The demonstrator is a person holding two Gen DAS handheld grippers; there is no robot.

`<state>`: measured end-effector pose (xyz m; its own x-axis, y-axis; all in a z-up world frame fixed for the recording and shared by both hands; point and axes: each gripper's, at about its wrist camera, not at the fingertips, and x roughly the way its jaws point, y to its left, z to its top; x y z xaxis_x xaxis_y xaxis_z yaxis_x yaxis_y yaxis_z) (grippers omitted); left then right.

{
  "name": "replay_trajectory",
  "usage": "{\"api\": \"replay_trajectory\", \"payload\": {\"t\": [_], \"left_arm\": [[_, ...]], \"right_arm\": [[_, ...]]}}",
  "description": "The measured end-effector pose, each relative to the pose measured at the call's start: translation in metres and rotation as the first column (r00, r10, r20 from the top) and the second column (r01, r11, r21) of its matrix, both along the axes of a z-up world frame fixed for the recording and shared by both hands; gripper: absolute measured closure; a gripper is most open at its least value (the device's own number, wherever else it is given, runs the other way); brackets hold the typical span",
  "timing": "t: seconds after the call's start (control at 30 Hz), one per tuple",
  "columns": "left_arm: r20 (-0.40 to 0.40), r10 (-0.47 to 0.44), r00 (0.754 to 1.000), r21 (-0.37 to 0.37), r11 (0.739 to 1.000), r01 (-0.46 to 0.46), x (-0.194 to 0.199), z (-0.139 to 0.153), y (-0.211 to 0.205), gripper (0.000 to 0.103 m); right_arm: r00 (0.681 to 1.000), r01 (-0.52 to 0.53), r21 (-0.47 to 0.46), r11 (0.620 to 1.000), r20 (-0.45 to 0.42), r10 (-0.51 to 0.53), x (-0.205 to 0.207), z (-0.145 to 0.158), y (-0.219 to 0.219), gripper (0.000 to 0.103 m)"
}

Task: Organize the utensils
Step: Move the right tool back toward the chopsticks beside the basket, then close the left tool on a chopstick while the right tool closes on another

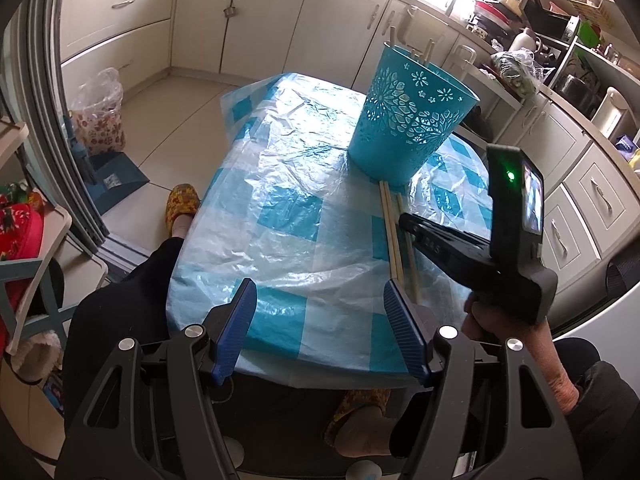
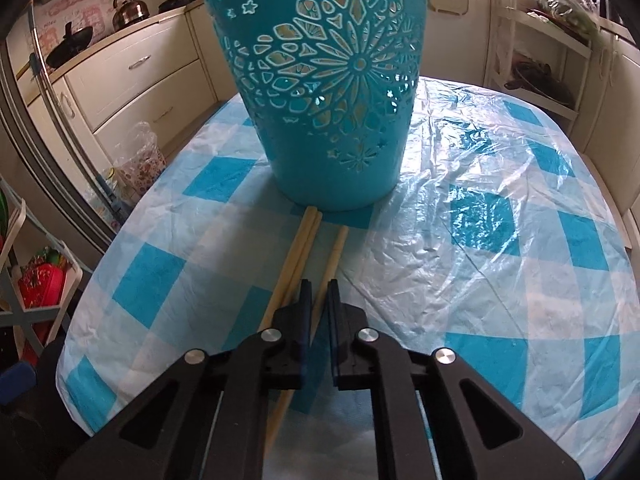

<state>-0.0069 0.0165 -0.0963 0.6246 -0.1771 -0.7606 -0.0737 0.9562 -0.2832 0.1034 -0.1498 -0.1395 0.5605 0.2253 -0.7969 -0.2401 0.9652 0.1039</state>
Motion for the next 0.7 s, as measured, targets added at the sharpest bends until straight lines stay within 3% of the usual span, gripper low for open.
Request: {"api": "replay_trajectory", "payload": {"t": [0.13,0.3,0.5,0.7], "left_arm": [[-0.002,-0.004,1.0,0.01,1.0,0.004,0.019,0.0,-0.003,0.04],[-0.007,-0.051,0.999,0.035,0.998,0.051,0.062,-0.006,-0.029,0.04],[-0.061,-0.072,0.996,0.072,0.994,0.076,0.117,-0.03,-0.056,0.04],[-0.11,-0.084,0.99,0.113,0.989,0.097,0.148,-0.053,-0.069,0.04]], "right_arm": [[1.0,0.016,-0.008,1.0,-0.001,-0.016,-0.003,0.001,-0.019,0.097],[0.997,0.07,0.067,0.995,-0.025,-0.069,-0.003,-0.002,-0.046,0.097],[0.998,0.063,0.115,0.991,-0.027,-0.06,-0.006,-0.004,-0.055,0.096],[0.999,0.049,0.154,0.987,-0.029,-0.045,-0.006,-0.004,-0.064,0.096]]}}
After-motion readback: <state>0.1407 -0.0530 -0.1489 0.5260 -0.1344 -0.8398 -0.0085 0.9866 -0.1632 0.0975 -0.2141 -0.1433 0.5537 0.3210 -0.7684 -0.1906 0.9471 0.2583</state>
